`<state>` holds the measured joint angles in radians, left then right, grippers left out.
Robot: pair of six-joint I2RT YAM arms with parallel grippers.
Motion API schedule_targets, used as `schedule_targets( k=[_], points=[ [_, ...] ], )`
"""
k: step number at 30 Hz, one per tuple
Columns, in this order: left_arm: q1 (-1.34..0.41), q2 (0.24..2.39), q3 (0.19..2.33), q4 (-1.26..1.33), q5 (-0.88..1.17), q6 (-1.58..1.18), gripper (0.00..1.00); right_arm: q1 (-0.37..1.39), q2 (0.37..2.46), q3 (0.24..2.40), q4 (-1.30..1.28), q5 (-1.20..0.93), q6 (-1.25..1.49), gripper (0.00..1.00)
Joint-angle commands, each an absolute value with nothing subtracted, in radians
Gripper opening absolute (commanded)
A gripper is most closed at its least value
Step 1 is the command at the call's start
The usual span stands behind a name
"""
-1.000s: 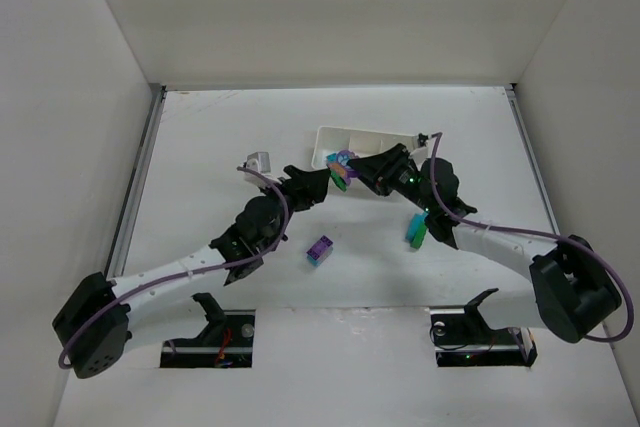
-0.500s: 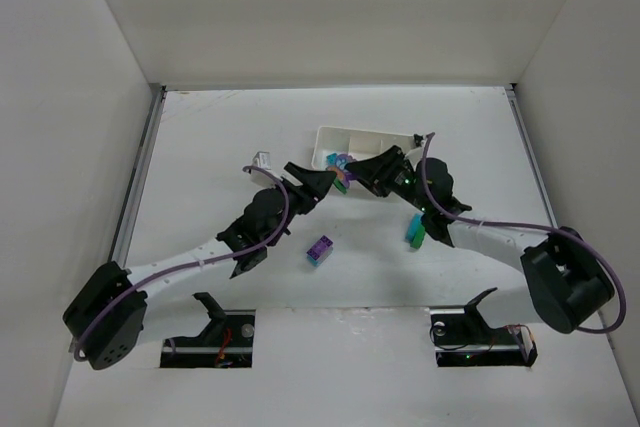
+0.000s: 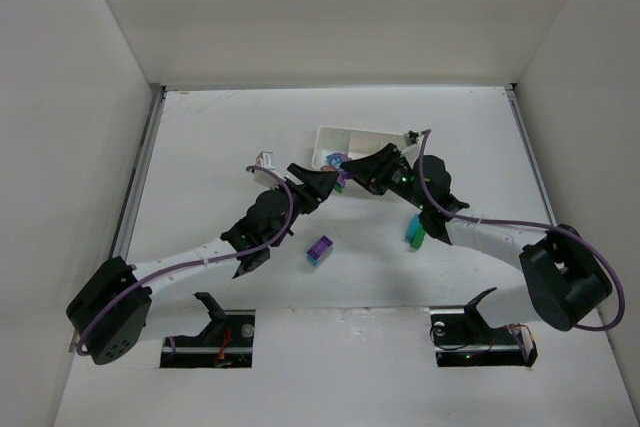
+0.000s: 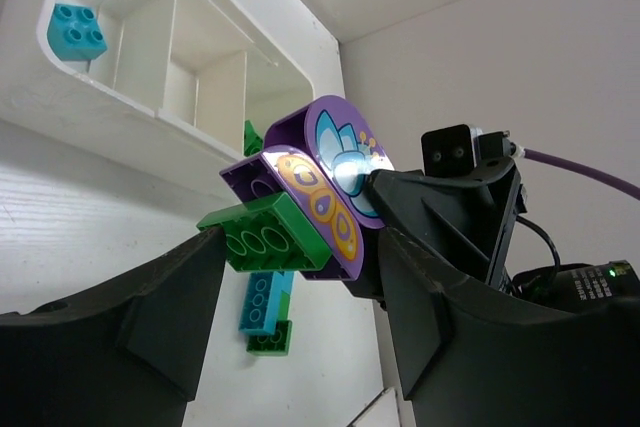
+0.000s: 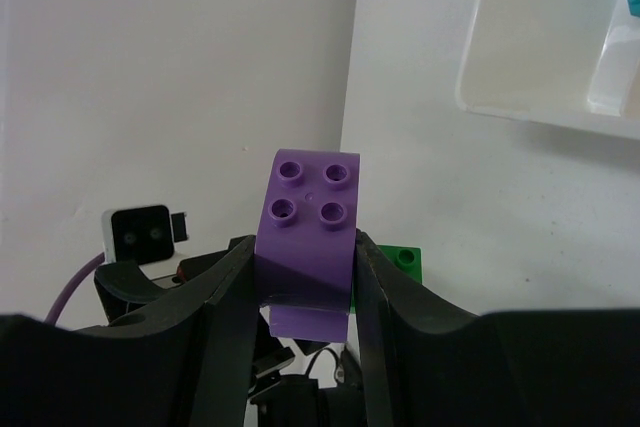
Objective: Sort the legos into containers by color
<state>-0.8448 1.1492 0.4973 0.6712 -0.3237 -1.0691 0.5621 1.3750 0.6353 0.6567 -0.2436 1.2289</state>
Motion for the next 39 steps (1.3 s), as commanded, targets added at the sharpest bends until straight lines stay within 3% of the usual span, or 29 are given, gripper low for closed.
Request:
schedule_targets(
  k=[1, 15, 27, 36, 39],
  points=[
    [-0.835, 1.121, 0.489, 0.778, -0.356, -1.023, 0.60, 0.558, 1.356, 0.687, 0.724, -0.290, 1.238, 0.29],
    [-0.789, 1.172, 0.463, 0.983, -0.313, -1.083, 0.59, 0.490, 1.299, 0.600, 0.848, -0.393, 1.341, 0.29],
    [-0.777, 1.215, 0.479, 1.075, -0.268, -1.083, 0.57, 0.496, 1.400, 0.577, 1.041, -0.439, 1.489, 0.28],
    [-0.778, 1.213, 0.471, 1.111, -0.261, -1.085, 0.43, 0.496, 1.436, 0.580, 1.071, -0.430, 1.519, 0.28],
    [-0.778, 1.215, 0.469, 1.112, -0.250, -1.089, 0.42, 0.496, 1.442, 0.586, 1.080, -0.430, 1.523, 0.28]
  ],
)
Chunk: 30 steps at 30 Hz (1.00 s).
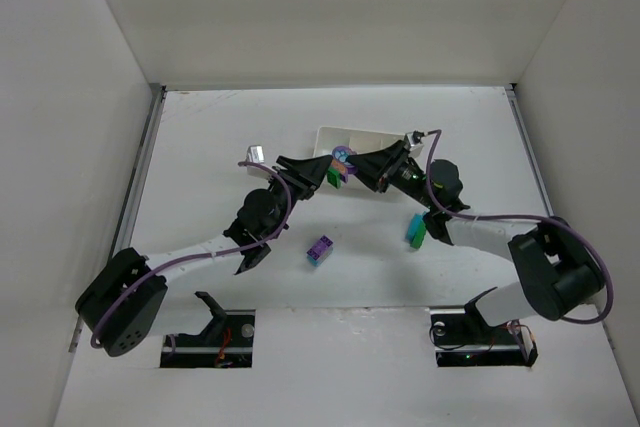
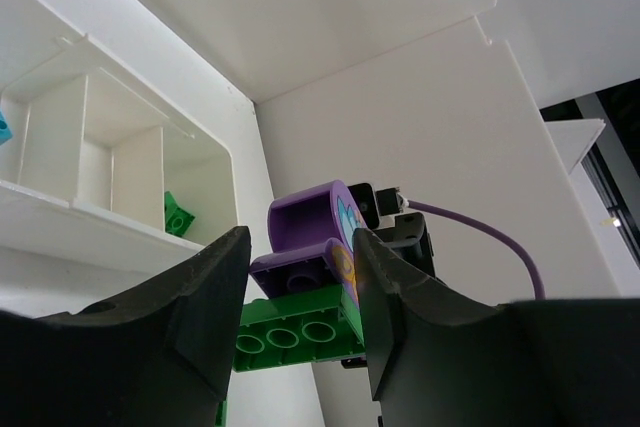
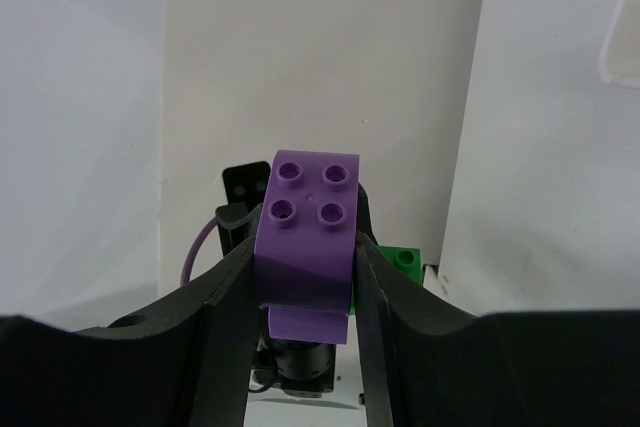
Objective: Sort the legos into containers by color
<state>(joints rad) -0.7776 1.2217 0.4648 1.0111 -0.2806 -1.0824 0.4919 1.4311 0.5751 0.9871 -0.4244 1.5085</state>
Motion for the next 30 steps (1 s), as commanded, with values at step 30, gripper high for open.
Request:
schedule_targets(
  k=[30],
  points=[
    [-0.728, 1.146, 0.390, 1.068, -0.110, -1.103, 0.15, 0.436, 1.482, 0.624, 1.039, -0.471, 1.470, 0.27]
  ],
)
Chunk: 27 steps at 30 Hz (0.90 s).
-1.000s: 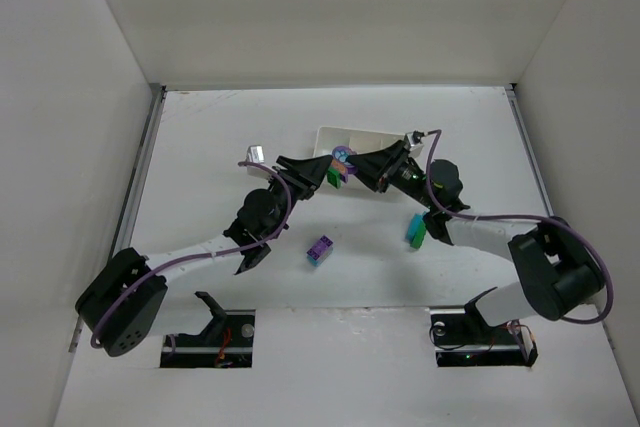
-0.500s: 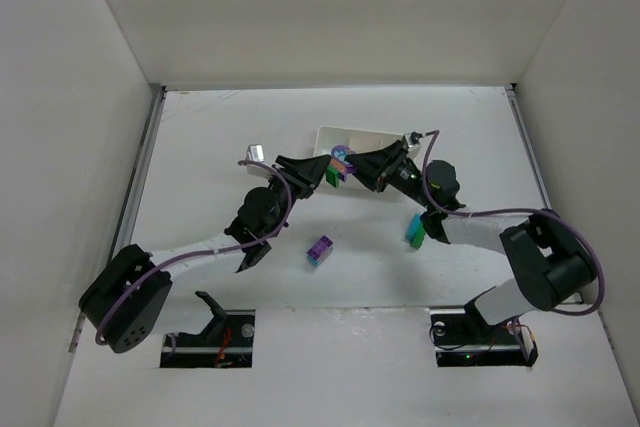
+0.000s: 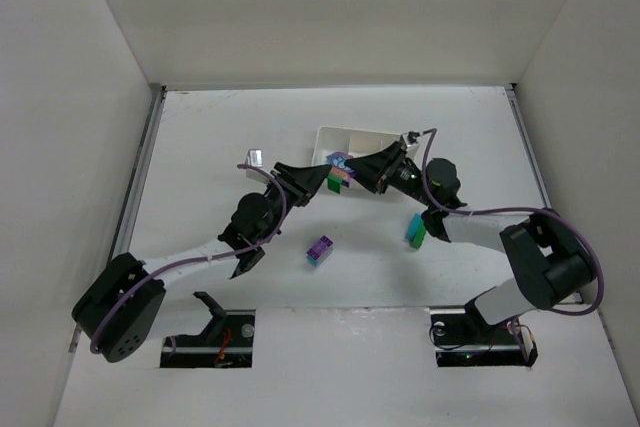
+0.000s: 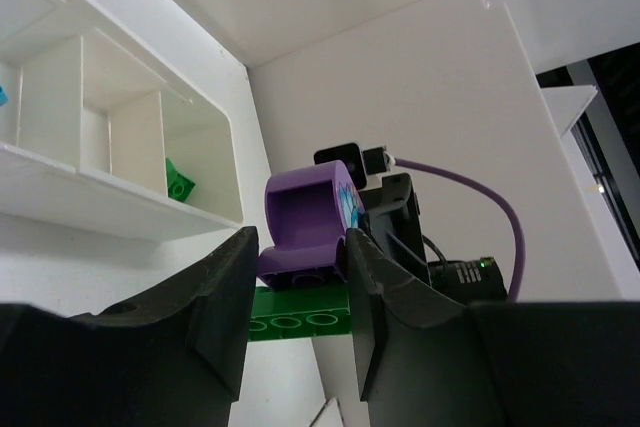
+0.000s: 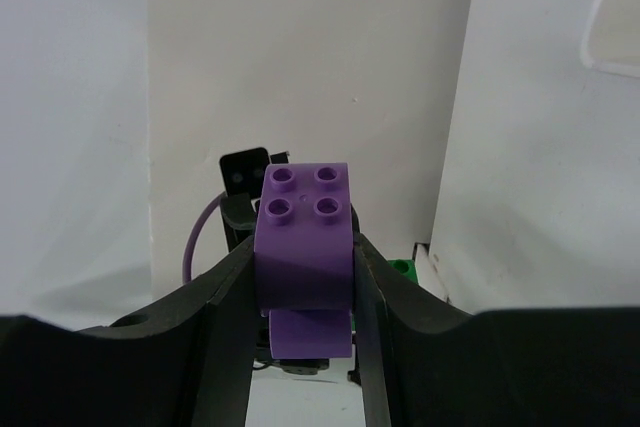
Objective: Sort the legos into containers by color
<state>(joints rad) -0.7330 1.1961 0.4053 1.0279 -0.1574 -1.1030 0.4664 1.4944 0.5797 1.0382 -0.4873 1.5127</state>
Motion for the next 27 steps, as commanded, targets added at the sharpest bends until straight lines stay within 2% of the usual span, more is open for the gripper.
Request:
schedule_targets(
  k=[1, 14, 17, 27],
  points=[
    [-0.726, 1.140, 0.388, 1.060, -0.104, -1.103, 0.15, 0.435, 1.479, 0.629, 1.023, -0.472, 1.459, 0.27],
    [-0.745, 1.134, 0.417, 1.046, -0.067, -1.103, 0.14, 0.441, 1.480, 0.675, 0.969, -0.483, 1.428, 0.27],
    [-0.754, 1.144, 0.425, 1.049, -0.072, -1.100, 0.23, 0.449, 1.491, 0.686, 0.974, -0.483, 1.430, 0.27],
    [-0.742, 1.167, 0.443, 1.057, -0.043, -1.108, 0.35, 0.476, 1.517, 0.681, 1.005, -0.483, 1.440, 0.27]
  ],
)
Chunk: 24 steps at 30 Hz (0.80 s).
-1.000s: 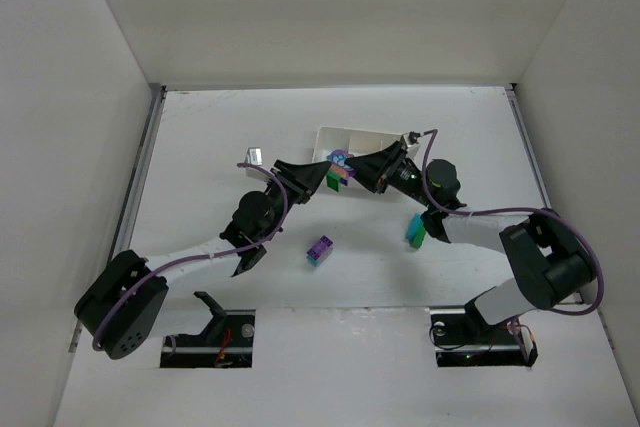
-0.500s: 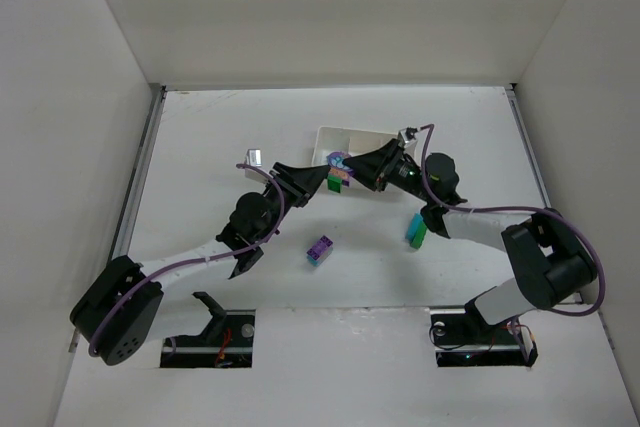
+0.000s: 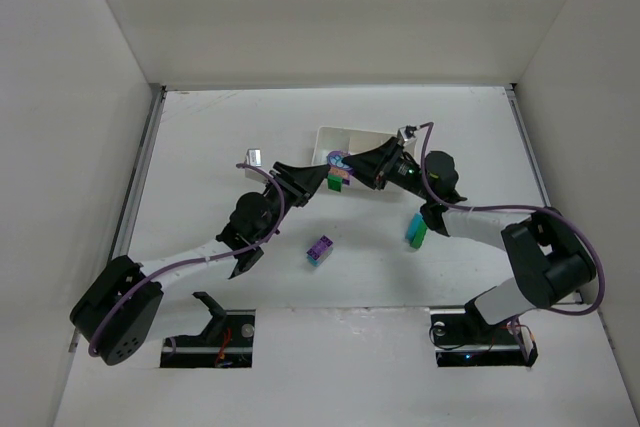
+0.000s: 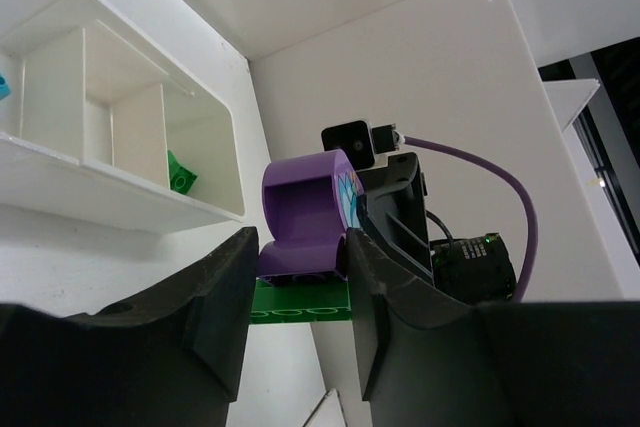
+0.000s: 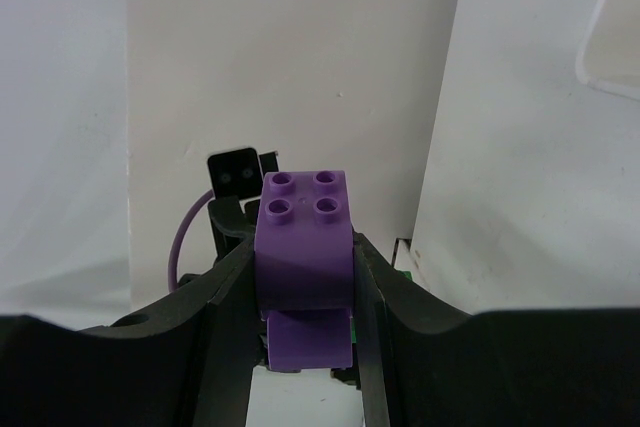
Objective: Sort the legos into containers by color
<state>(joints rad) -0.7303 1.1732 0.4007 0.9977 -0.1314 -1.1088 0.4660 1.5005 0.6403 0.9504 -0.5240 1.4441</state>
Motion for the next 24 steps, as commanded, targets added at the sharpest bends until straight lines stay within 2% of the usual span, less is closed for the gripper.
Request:
schedule_targets(
  k=[1, 8, 20, 24],
  points=[
    [-0.740, 1.170, 0.443, 1.058, -0.043, -1.109, 0.38, 0.476, 1.517, 0.680, 1.008, -0.483, 1.443, 0.27],
    [-0.742, 1.184, 0.443, 1.068, -0.038, -1.120, 0.42, 0.478, 1.522, 0.678, 1.019, -0.483, 1.451, 0.27],
    [-0.740, 1.187, 0.434, 1.167, -0.014, -1.131, 0.14, 0.484, 1.557, 0.661, 1.071, -0.488, 1.477, 0.27],
    [-0.754, 1.164, 0.417, 1.181, 0.021, -1.131, 0.10, 0.446, 1.545, 0.657, 1.072, -0.515, 1.474, 0.27]
  ],
)
